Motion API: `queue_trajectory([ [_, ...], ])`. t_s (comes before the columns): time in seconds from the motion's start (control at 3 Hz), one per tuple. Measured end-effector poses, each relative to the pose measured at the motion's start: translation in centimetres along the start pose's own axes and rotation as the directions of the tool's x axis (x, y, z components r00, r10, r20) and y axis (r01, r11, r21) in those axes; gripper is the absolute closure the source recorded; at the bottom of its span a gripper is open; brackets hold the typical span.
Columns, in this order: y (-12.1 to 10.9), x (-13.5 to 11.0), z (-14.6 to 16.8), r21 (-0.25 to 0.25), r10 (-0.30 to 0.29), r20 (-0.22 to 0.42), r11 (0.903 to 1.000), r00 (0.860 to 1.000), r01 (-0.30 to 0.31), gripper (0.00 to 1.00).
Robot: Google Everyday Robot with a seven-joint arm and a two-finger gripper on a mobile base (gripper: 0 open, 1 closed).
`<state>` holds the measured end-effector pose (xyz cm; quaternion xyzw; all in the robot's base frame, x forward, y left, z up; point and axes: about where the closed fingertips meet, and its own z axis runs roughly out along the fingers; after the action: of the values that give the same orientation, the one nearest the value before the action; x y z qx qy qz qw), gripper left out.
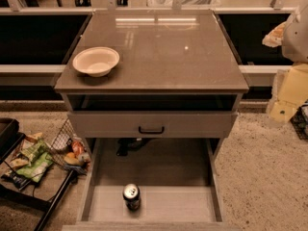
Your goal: Pick pepsi can from middle drawer and place on counter
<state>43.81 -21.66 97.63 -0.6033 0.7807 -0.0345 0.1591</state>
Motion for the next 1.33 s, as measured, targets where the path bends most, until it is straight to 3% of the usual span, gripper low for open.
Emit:
queue_trajectory([
  [0.33,0.0,0.0,0.0,0.0,0.0,0.0,1.0,1.0,0.0,0.0],
  [0.67,-0.2,0.1,1.5,0.002,0.043,0.095,0.999,0.995,-0.044,0.0],
  [1.0,-0.2,0.7,5.6,-0.018,0.112,0.275,0.9936,0.955,-0.111,0.0],
  [1.33,0.8,-0.8,12.6,-0.088,0.164,0.458,0.9863,0.874,-0.139,0.0],
])
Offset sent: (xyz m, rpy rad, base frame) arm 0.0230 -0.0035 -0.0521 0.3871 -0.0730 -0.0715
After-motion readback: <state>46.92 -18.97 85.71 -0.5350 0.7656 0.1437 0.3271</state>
